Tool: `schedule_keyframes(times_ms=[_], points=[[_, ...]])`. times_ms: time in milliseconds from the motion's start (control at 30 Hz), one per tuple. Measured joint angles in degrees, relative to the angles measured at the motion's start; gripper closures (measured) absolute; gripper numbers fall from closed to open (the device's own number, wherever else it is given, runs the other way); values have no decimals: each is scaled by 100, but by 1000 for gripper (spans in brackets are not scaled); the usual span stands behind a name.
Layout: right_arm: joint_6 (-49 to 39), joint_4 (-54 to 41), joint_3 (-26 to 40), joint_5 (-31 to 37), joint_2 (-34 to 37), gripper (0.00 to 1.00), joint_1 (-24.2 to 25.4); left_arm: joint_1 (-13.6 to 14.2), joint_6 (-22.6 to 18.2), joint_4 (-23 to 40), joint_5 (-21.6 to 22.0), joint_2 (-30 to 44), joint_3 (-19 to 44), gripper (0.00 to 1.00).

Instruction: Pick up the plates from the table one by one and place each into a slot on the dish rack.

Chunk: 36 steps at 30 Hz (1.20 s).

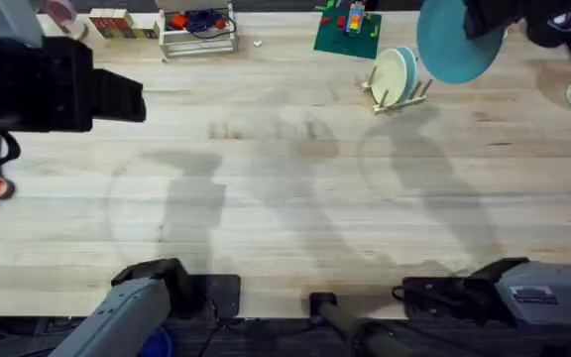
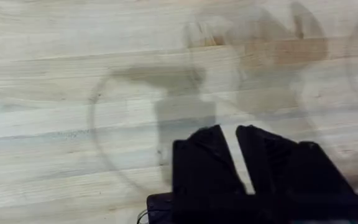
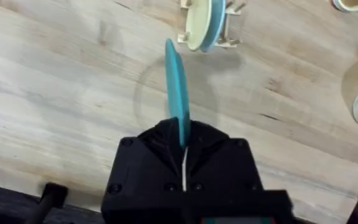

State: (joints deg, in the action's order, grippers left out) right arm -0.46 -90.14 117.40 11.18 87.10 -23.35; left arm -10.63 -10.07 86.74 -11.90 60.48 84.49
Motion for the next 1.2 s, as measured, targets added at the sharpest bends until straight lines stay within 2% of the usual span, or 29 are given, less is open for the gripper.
schedule_keyframes(times_ms=[67, 200, 233, 433, 467, 633, 800, 967, 1200], points=[[-29, -14, 0, 0, -6, 969, 60, 0, 1, 0, 0, 0, 0, 749], [-155, -14, 0, 2, -6, 969, 122, 0, 26, 0, 17, -2, 0, 135], [-178, -10, 0, 1, -5, 969, 134, 0, 62, 1, 17, -1, 0, 37], [-304, 55, 0, -6, -6, 969, 443, 0, 66, 13, 17, -2, 0, 6], [-469, 74, 0, -183, -6, 969, 749, 0, 66, 20, 17, 0, 0, 6], [-816, 148, 0, -832, -6, 969, 1350, 0, 66, 54, 17, -1, 0, 6], [-1054, 148, 0, -1072, -6, 970, 1885, 0, 66, 98, 17, -2, 0, 6], [-1164, 156, 0, -1268, 3, 971, 2089, 0, 66, 96, 17, -2, 0, 6], [-1108, 441, 9, -1479, 207, 972, 2104, 0, 66, 98, 17, -2, 0, 6]])
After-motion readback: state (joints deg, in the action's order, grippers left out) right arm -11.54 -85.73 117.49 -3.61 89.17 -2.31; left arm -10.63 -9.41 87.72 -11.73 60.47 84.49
